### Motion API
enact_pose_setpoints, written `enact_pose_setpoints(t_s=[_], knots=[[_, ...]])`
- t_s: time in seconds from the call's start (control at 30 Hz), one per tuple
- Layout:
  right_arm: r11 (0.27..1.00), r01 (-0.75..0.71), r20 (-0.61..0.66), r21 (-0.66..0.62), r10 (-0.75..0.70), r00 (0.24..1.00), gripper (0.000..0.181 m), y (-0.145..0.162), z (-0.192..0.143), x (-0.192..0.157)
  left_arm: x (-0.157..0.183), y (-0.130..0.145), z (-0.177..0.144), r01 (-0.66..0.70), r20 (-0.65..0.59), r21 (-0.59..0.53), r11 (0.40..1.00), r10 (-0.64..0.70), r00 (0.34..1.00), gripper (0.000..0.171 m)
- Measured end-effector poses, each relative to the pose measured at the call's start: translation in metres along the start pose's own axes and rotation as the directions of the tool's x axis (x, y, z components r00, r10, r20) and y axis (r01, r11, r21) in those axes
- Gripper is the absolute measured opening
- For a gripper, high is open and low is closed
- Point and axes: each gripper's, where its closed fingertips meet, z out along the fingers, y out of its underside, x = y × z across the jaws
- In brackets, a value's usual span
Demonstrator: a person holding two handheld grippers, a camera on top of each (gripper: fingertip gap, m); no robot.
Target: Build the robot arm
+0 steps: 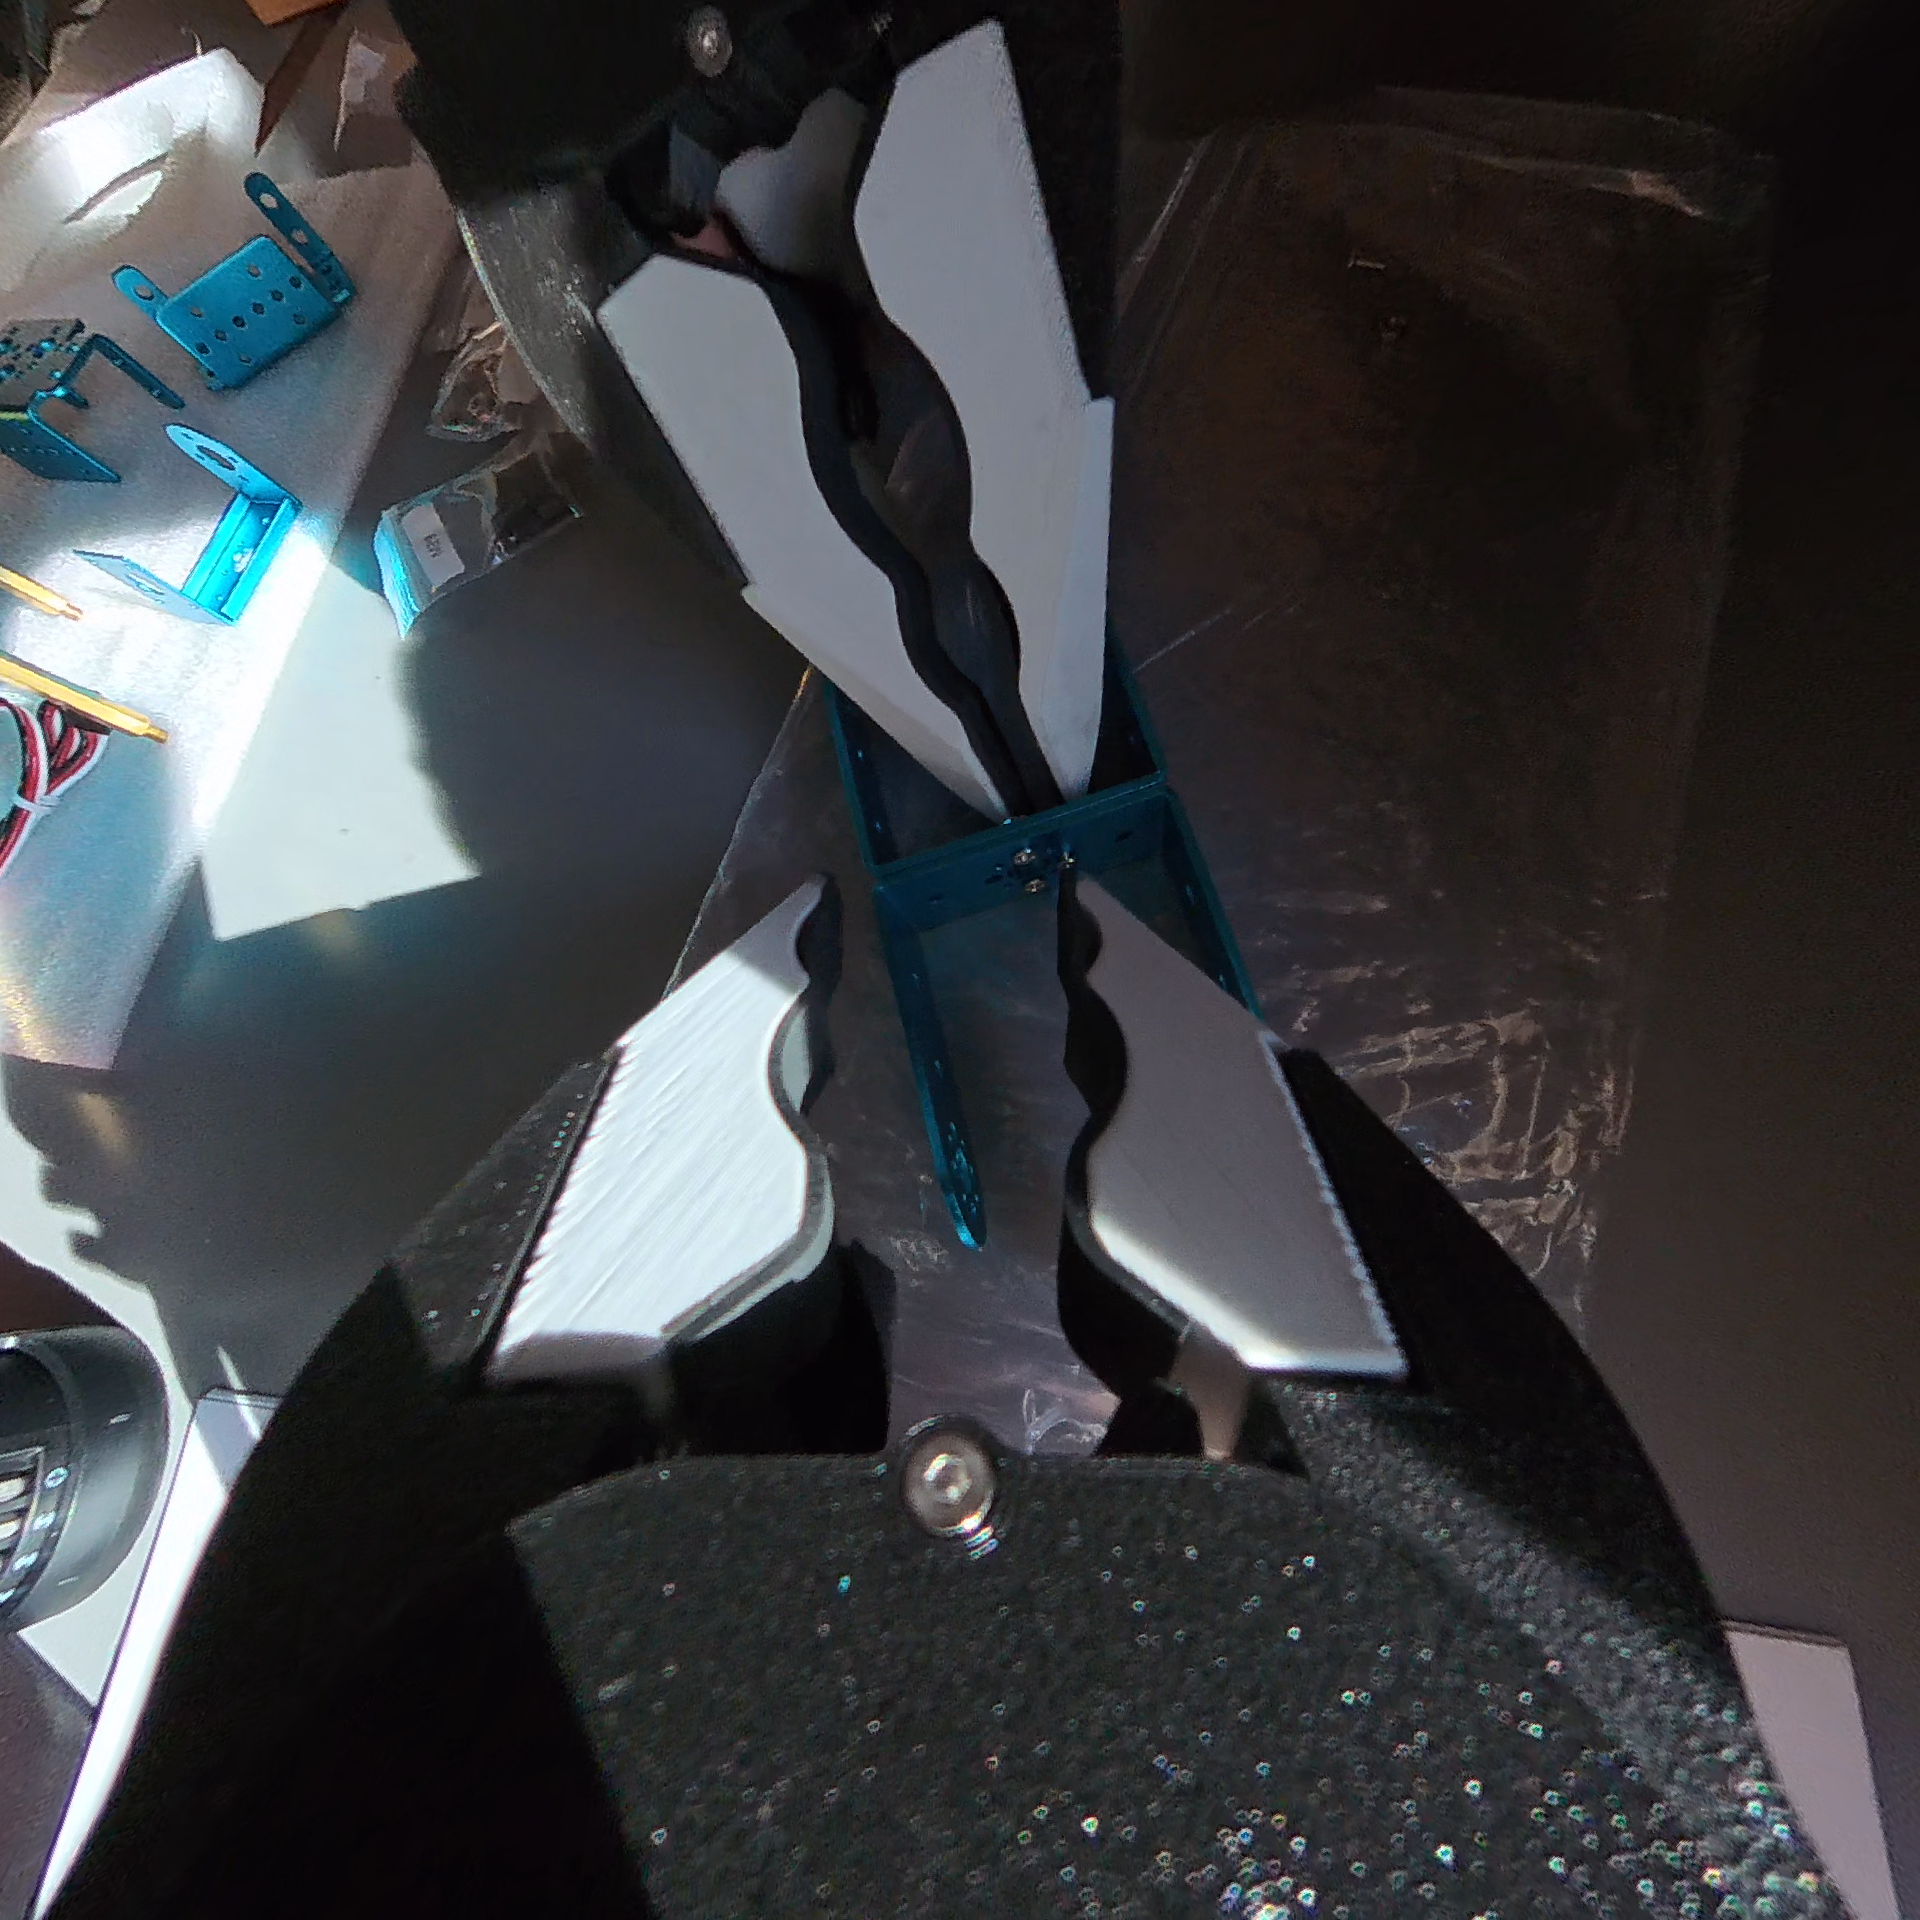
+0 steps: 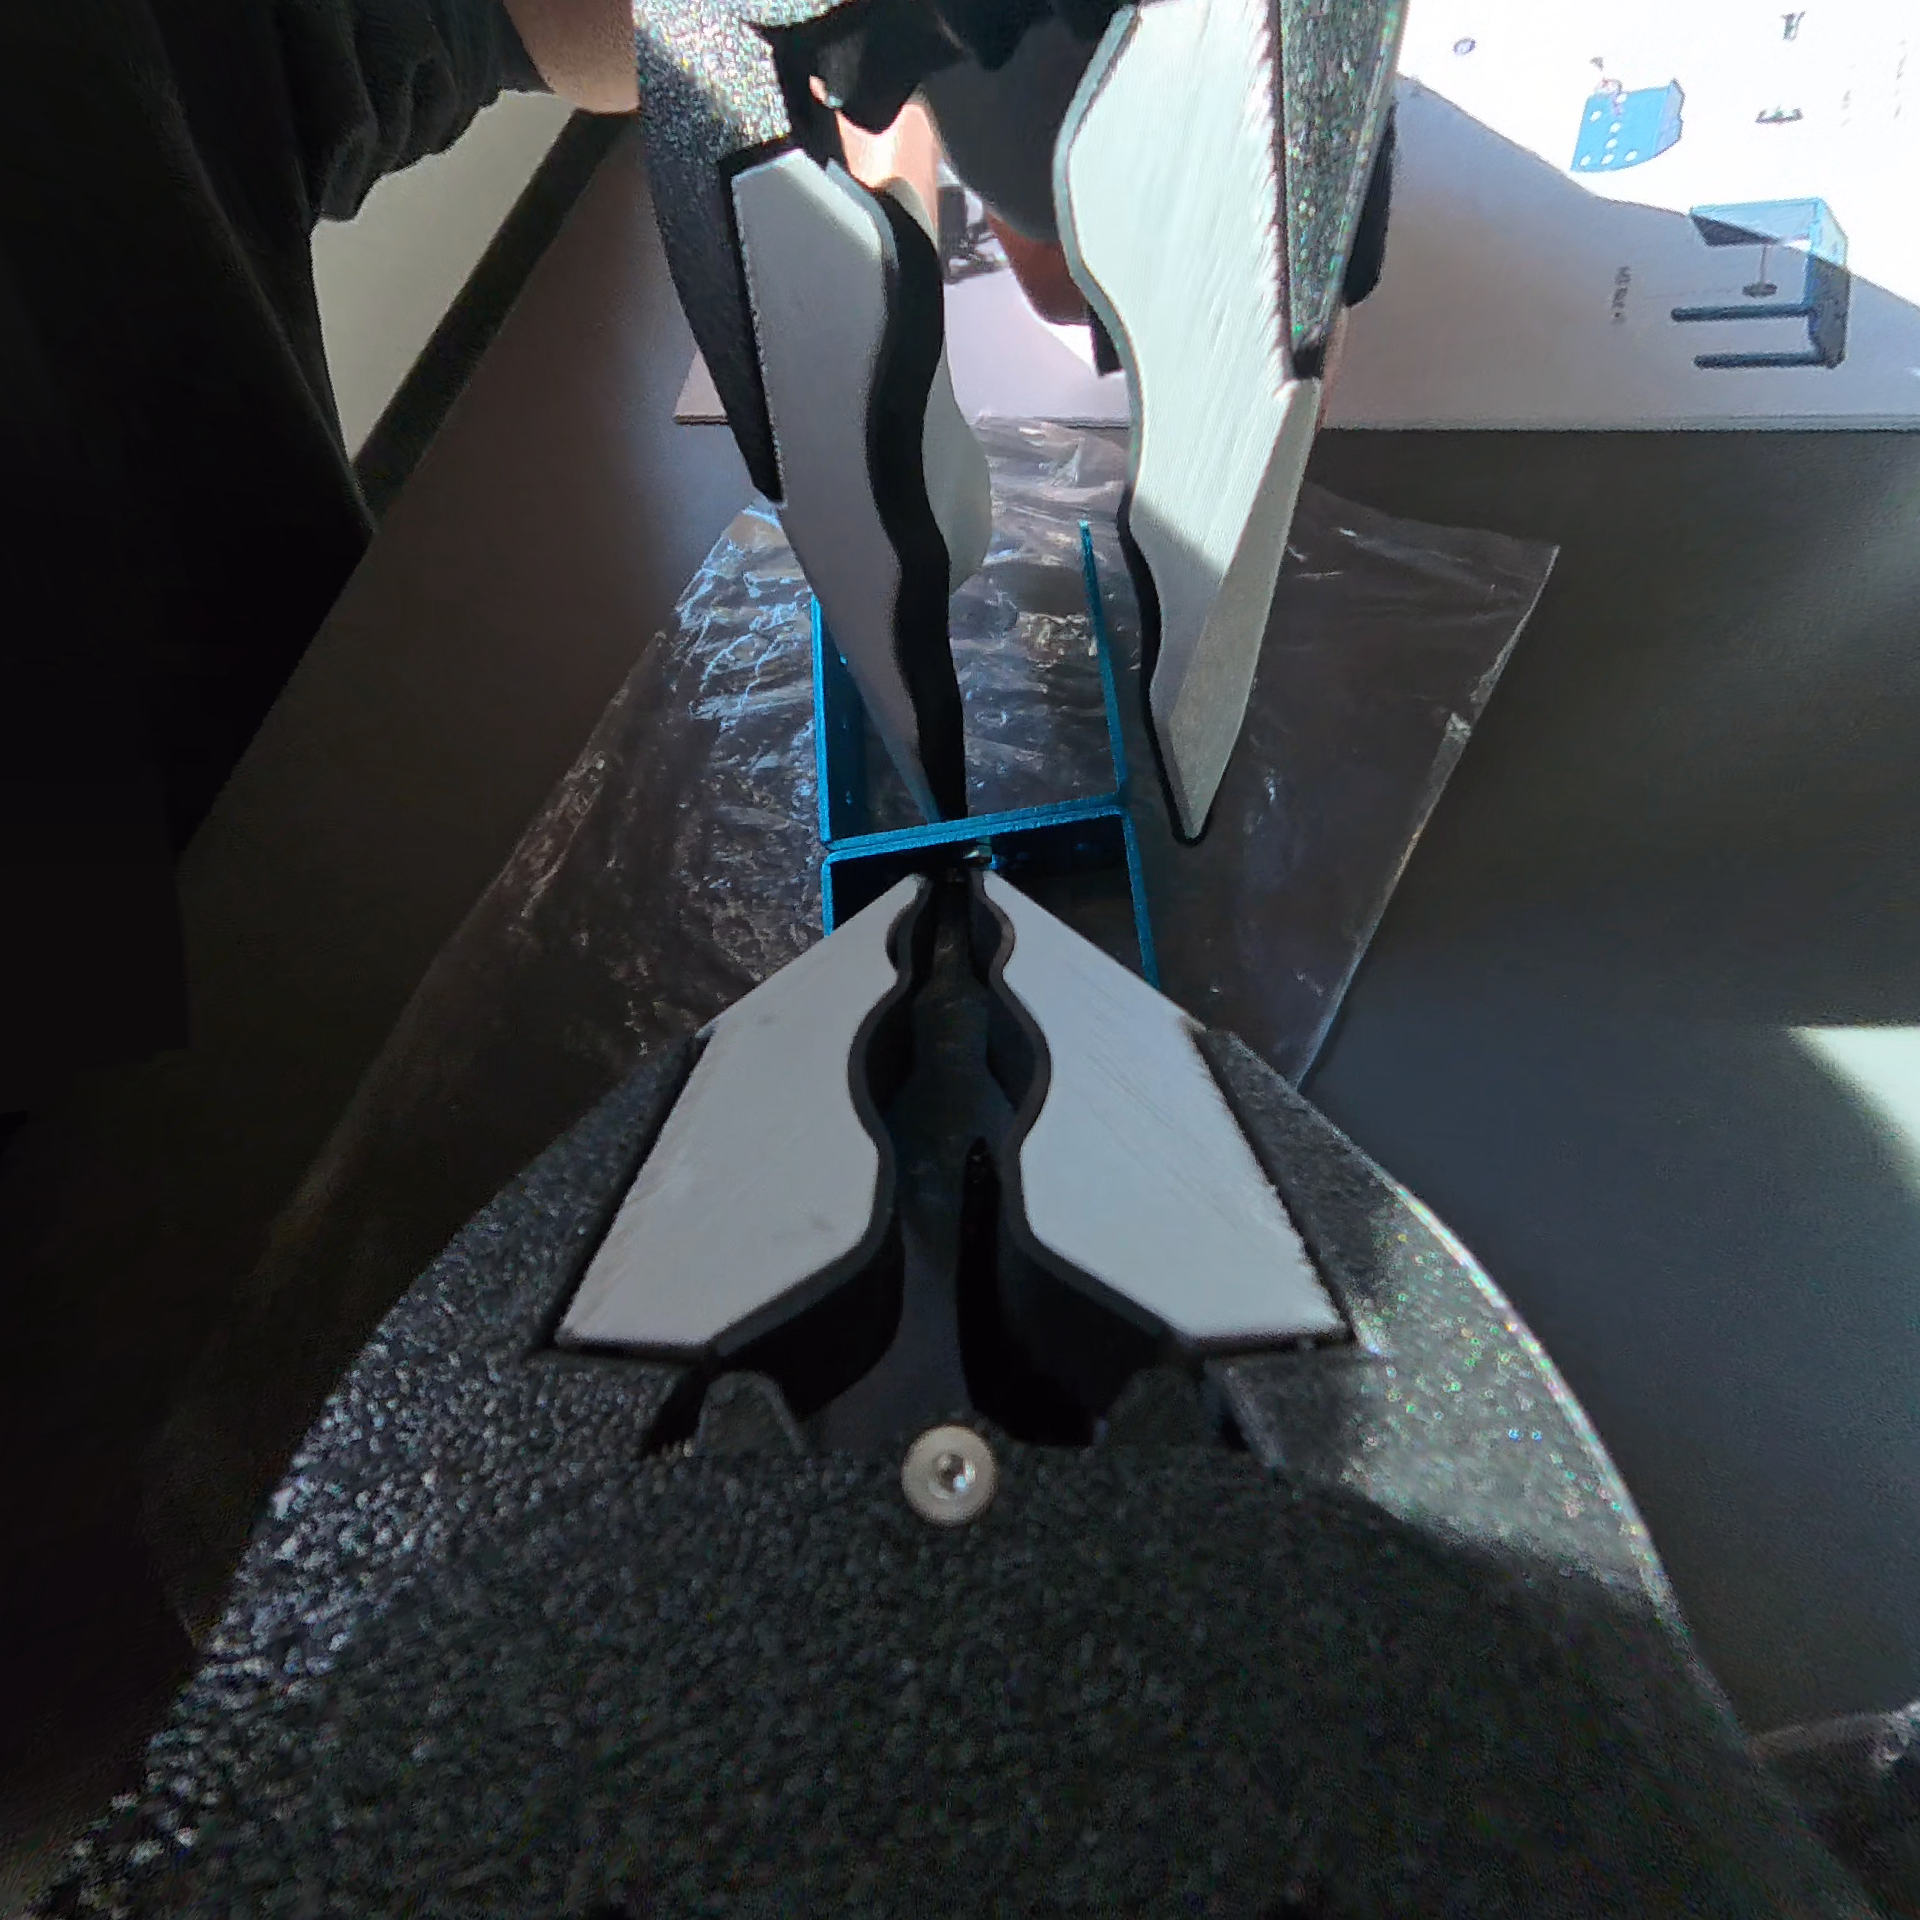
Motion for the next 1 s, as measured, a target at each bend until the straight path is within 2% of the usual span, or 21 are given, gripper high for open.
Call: enact_pose_setpoints(t_s=[0.1, 0.23, 0.63, 1.0], knots=[[0.998, 0.055, -0.051, -0.024, -0.056, 0.997, 0.004, 0.0020, 0.0007, 0.0038, 0.0018, 0.0020, 0.0014, 0.010, -0.019, -0.014, 1.000, -0.010, 1.000, 0.032], [0.995, 0.096, -0.064, -0.022, -0.097, 0.993, 0.005, 0.0008, 0.0013, 0.0016, 0.0025, 0.0020, 0.0015, 0.031, -0.036, -0.014, 0.999, -0.032, 0.999, 0.029], [0.991, 0.131, -0.049, -0.012, -0.131, 0.990, 0.004, -0.0006, -0.0005, -0.0026, 0.0051, 0.0021, -0.0009, 0.069, -0.079, -0.006, 0.998, -0.069, 0.994, 0.035], [0.997, 0.081, -0.014, -0.002, -0.081, 0.997, 0.005, 0.0009, 0.0003, -0.0021, 0.0057, 0.0000, 0.0021, 0.098, -0.087, -0.011, 0.995, -0.099, 0.991, 0.034]])
